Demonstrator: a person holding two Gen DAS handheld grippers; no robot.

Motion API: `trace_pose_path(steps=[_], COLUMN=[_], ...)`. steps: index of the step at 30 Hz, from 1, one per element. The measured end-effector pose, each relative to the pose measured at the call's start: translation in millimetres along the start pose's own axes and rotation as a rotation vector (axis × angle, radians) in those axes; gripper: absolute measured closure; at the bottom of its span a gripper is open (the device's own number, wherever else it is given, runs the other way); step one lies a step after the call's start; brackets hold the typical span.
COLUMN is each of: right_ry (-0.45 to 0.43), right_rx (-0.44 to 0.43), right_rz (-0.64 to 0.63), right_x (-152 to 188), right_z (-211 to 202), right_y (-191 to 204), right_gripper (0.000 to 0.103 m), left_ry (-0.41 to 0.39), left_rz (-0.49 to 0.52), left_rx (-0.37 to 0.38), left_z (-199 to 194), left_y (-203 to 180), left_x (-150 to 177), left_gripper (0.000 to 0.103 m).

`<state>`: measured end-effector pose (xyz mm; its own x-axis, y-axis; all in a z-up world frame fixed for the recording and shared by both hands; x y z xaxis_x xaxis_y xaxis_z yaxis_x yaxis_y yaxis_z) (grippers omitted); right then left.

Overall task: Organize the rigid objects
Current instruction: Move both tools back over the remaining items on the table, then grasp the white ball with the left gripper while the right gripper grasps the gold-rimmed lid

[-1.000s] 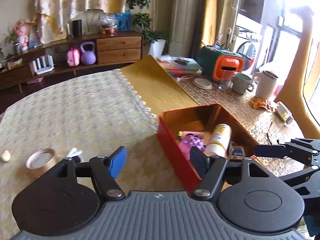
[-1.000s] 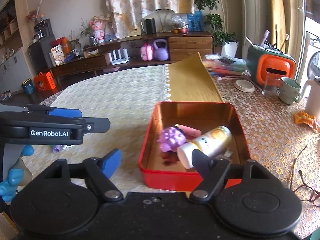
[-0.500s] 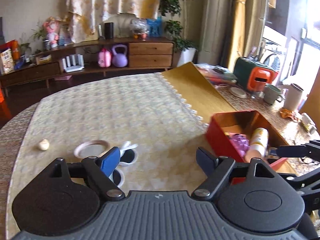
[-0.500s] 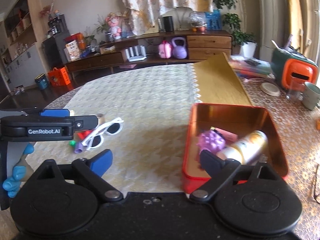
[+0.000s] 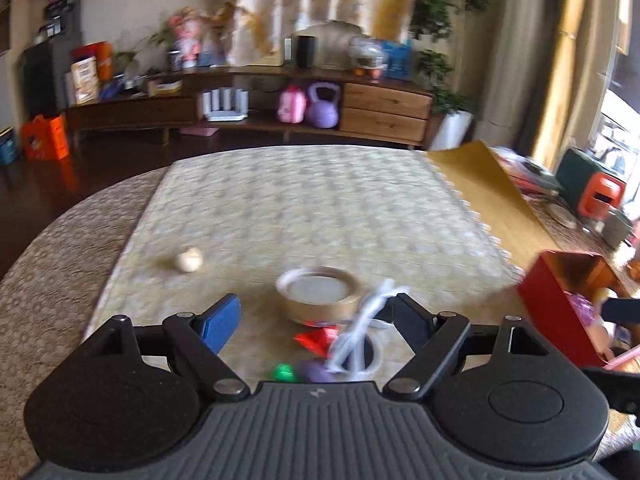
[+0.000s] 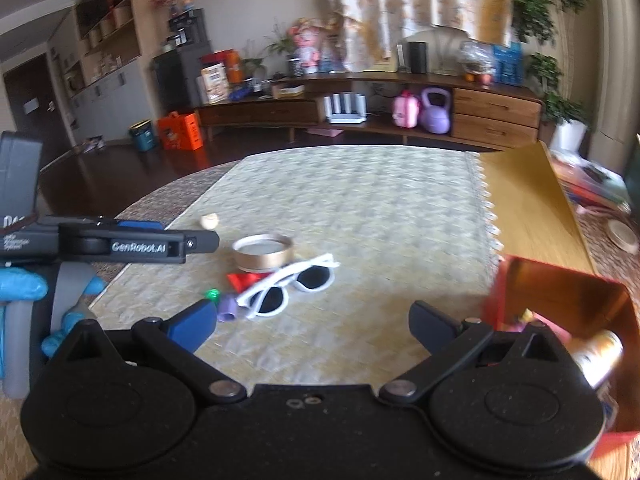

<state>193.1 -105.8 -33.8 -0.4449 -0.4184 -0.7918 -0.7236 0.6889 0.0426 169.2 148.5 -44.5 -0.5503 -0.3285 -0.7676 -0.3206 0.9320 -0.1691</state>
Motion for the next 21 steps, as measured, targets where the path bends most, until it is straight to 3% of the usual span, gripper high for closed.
trace_pose_path(steps=[12, 21], right_ry=[0.030, 0.067], right_rx=[-0.048, -0.063], right_rz=[-0.079, -0.135], right_x=[-24, -40], right_z=[51, 96], right_y=[22, 30], right_gripper=[0.000, 0.000], left_ry=[-0.011, 0.017], left_rz=[-0.102, -0.123], left_rx=[-0.130, -0.130], left_z=[39, 82], left_y=[65, 92], left_x=[-18, -24], left_gripper=[0.020, 0.020])
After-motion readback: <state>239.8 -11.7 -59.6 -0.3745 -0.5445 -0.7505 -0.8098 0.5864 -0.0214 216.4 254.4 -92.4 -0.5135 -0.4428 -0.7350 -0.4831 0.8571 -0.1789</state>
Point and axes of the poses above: each gripper's, at about its wrist camera, not at the fingertips, and z roughly the way its jaws point, y to its left, x to its underside, the point moved 1 cm from there along z, roughly the way its jaws point, and after that the axes turned 6 degrees about -z, right-handed, at the moved point
